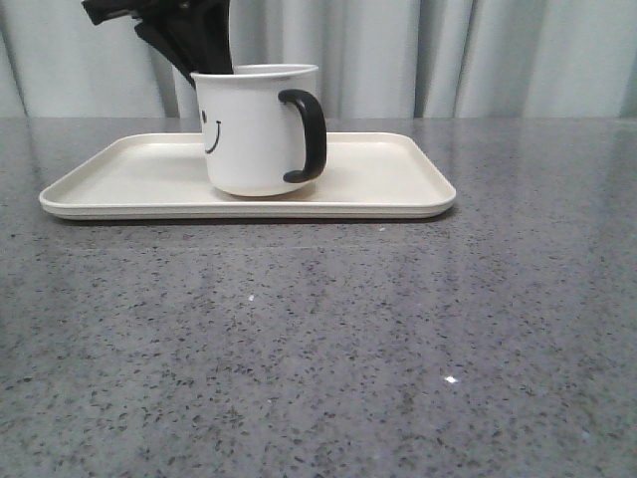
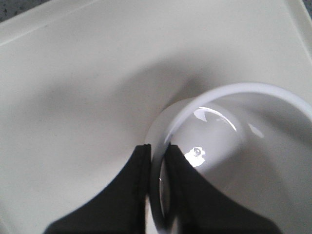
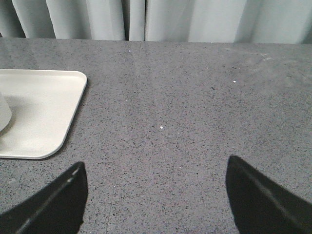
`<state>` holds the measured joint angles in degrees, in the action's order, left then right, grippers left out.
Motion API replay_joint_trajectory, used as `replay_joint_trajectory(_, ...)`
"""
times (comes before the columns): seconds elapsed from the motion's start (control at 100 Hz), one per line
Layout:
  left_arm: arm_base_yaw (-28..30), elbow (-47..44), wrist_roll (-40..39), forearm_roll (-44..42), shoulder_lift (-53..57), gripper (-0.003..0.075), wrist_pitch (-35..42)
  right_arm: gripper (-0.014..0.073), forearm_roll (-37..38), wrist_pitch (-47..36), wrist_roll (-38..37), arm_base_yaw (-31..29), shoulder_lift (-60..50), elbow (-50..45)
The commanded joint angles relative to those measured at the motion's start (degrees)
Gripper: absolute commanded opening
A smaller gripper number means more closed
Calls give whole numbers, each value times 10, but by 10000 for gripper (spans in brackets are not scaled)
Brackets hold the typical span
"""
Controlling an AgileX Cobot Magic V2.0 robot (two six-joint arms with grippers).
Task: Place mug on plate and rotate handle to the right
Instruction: 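Carry the mug over the cream tray and lower it onto the tray, then open the left gripper and raise it away from the mug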
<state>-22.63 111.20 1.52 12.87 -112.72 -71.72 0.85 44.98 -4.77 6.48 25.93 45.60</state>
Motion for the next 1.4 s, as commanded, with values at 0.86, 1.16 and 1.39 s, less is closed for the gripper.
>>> replay_joint_trajectory(0.86,-10,17,16,18,6,232,-7,584,1,-53,3,-3,8,18)
replay_joint_trajectory(1.16,-10,44,16,18,20,435,-7,584,1,-53,3,-3,8,18)
replay_joint_trajectory(1.39,-10,66,16,10,69,430,-4,584,1,-53,3,-3,8,18)
